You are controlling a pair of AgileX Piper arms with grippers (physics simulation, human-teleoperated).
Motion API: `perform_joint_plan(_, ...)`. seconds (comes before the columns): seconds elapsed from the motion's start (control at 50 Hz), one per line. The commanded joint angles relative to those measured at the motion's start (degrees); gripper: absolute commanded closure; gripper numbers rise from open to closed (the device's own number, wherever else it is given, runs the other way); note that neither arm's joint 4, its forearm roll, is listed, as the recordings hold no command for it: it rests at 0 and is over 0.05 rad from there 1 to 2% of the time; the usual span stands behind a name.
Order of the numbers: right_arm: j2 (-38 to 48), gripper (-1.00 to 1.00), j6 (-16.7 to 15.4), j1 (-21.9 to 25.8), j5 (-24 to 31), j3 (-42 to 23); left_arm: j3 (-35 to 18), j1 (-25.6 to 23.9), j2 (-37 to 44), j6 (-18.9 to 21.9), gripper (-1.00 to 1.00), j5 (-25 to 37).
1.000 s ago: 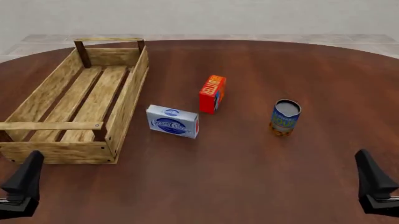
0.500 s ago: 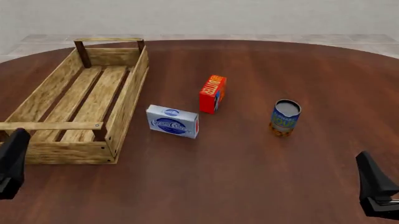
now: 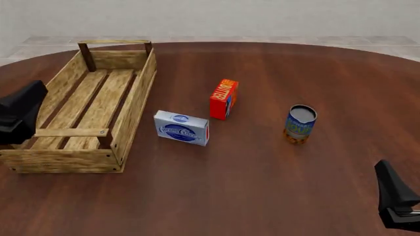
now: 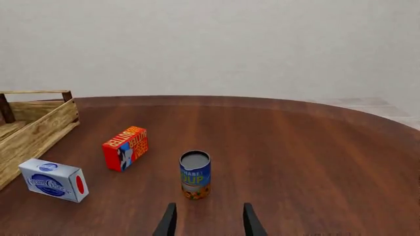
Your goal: Pick up the cream cheese and put it in the tray.
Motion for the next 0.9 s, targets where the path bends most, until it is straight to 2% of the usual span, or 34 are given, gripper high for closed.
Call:
perform_joint_plan(0.02, -0.02, -1.0, 0.0, -0.01, 0.03, 0.03, -5.5, -0.86, 11.63, -0.23, -1.0, -1.99)
perform_joint_plan(0.22, -0.02, -1.0, -0.09, 0.0, -0.01, 0.04, -9.67, -3.22, 19.07, -0.86, -1.0, -1.41)
perform_joint_plan(0.24, -0.02, -1.0, -0.07, -0.01, 0.03, 0.04, -10.3, -0.88, 22.69, 3.28, -1.0, -1.76)
perform_joint_plan(0.26, -0.02, -1.0, -0.04, -0.03, 0.04, 0.04, -10.75, -0.48, 24.65, 0.76, -1.0, -1.88)
perform_joint_plan(0.34, -0.02, -1.0, 0.04, -0.02, 0.11, 0.04, -12.3, -3.13, 24.81, 0.58, -1.0, -0.77)
perform_joint_plan(0.48, -0.02, -1.0, 0.22, -0.1, 0.1, 0.04, -11.8, -6.38, 27.77, 0.75, -1.0, -2.58)
perform_joint_plan(0.76, -0.02, -1.0, 0.41, -0.26, 0.11, 0.0, -14.92, -7.75, 33.79, 0.45, -1.0, -4.29)
perform_joint_plan(0.86, -0.02, -1.0, 0.32, -0.23, 0.18, 0.01, -17.41, -8.26, 35.5, -0.05, -1.0, -3.36)
perform_joint_plan(0.9, -0.02, -1.0, 0.27, -0.22, 0.18, 0.02, -18.85, -8.94, 35.8, 0.97, -1.0, -2.83)
